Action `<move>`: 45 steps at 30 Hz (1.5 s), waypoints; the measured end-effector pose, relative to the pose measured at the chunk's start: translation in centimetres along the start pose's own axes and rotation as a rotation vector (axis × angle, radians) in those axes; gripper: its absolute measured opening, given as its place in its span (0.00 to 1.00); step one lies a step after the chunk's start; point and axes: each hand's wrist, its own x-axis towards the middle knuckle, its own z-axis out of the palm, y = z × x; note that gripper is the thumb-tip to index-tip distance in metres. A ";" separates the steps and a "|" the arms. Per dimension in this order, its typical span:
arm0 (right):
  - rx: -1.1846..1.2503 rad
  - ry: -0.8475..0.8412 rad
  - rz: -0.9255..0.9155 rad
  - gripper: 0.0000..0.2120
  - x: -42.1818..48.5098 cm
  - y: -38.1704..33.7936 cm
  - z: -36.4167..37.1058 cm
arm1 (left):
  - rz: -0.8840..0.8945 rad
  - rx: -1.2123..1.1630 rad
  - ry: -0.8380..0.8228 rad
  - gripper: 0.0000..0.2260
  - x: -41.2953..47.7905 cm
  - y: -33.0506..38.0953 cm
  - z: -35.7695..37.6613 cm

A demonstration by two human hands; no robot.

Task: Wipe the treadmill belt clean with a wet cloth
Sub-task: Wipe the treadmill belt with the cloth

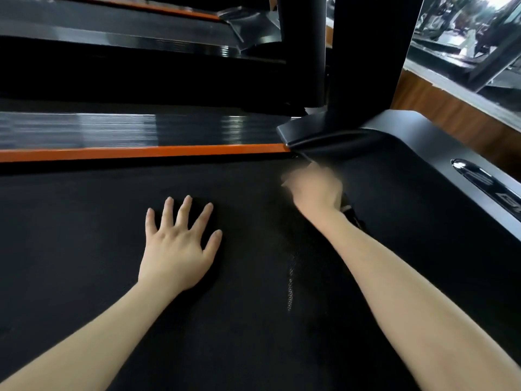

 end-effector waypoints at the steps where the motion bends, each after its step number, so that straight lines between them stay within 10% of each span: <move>1: -0.044 -0.029 0.135 0.13 1.2 0.3 0.3 | -0.002 0.002 0.002 0.37 0.0 0.1 0.0; 4: 0.059 -0.032 0.352 0.15 2.6 -2.3 0.2 | 0.002 0.005 0.010 0.36 0.0 0.1 0.1; 10: 0.121 -0.077 -0.067 0.15 1.5 -4.9 -0.2 | 0.002 -0.037 0.022 0.37 -0.2 0.2 -0.1; 17: -0.032 -0.051 0.320 0.14 5.2 -2.1 0.9 | -0.006 -0.003 0.008 0.37 0.0 0.3 -0.1; 24: 0.127 -0.088 -0.184 0.13 2.8 -8.4 0.1 | -0.002 -0.010 0.000 0.38 -0.1 0.3 -0.4; 28: 0.195 -0.185 0.074 0.22 3.8 -4.1 -0.5 | -0.008 -0.026 0.015 0.38 -0.1 0.3 -0.4; 32: 0.246 -0.361 -0.117 0.30 2.5 -5.6 -2.8 | -0.004 -0.030 0.031 0.37 0.0 0.3 -0.4; 45: 0.293 -0.164 -0.281 0.22 0.0 -5.0 0.0 | 0.000 -0.046 0.039 0.37 0.0 0.2 -0.3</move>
